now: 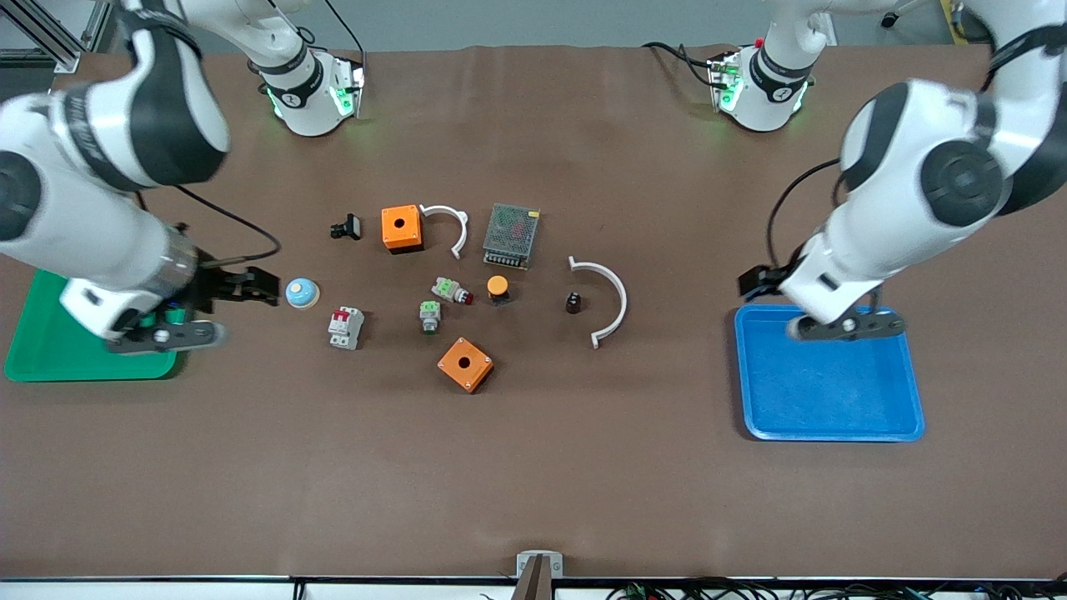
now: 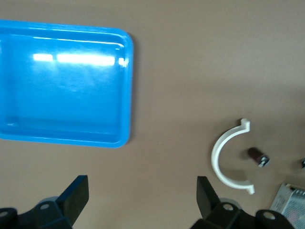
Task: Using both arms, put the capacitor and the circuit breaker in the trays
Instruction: 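Lower the right gripper onto the breaker while the left gripper lowers onto the capacitor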
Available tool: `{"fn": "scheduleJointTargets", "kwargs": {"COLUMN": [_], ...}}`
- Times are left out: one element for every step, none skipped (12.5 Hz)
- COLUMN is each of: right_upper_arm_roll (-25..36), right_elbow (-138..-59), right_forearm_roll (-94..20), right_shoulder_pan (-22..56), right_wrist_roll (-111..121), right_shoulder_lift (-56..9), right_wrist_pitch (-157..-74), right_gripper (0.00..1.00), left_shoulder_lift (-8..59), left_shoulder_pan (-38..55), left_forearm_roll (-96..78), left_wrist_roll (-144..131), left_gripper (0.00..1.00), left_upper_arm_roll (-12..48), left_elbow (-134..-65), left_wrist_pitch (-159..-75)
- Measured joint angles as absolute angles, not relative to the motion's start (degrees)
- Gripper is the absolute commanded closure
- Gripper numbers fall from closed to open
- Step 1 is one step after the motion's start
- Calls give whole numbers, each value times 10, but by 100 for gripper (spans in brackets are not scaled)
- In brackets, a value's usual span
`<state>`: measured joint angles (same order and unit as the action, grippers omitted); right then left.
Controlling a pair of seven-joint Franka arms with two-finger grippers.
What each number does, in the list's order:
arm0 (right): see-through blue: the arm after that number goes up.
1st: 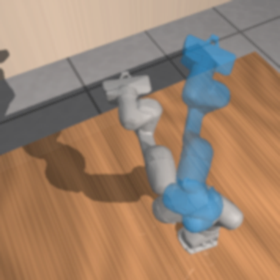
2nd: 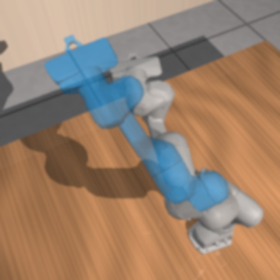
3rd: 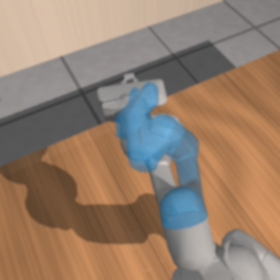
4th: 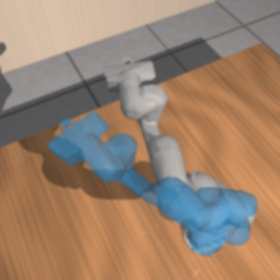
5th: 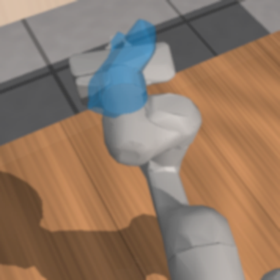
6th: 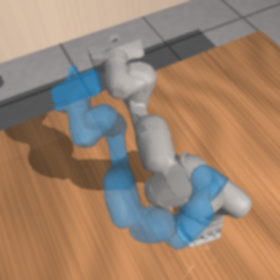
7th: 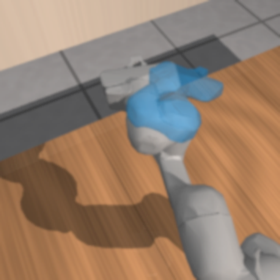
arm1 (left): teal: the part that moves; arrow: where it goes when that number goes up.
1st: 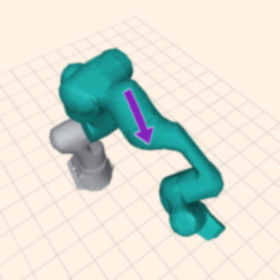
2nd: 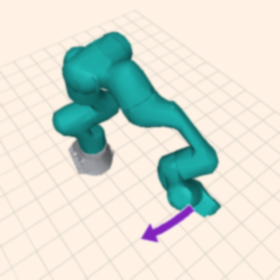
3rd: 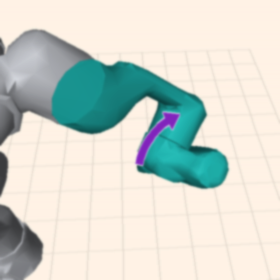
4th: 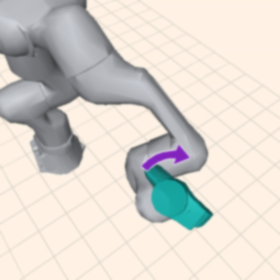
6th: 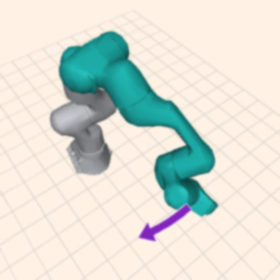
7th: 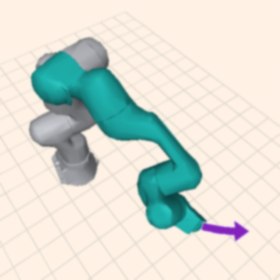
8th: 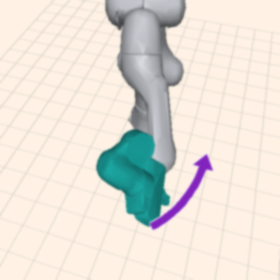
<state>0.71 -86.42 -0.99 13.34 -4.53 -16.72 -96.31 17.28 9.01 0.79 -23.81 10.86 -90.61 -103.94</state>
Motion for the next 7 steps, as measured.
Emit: {"fn": "scheduleJointTargets", "kwargs": {"right_upper_arm_roll": [7,7,7,8,11,15,16], "right_elbow": [-869,-876,-887,-905,-928,-955,-982], "right_forearm_roll": [-10,-10,-10,-10,-10,-10,-10], "right_shoulder_pan": [147,156,160,159,157,154,147], "right_wrist_roll": [-53,-64,-72,-77,-78,-79,-79], "right_shoulder_lift": [-178,-189,-199,-207,-213,-216,-217], "right_wrist_pitch": [-963,-966,-976,-997,-1026,-1058,-1092], "right_gripper": [0,0,0,0,1,2,2], "left_shoulder_lift": [195,217,238,259,279,296,313], "left_shoulder_pan": [109,130,150,170,188,204,218], "left_forearm_roll": [8,8,8,8,8,8,8], "left_wrist_roll": [-278,-322,-366,-408,-446,-478,-503], "left_gripper": [0,1,1,1,1,2,5], "left_upper_arm_roll": [109,109,110,110,110,110,110], "left_elbow": [-906,-906,-906,-905,-905,-904,-904], "left_wrist_pitch": [-1067,-1095,-1123,-1148,-1170,-1186,-1200]}}
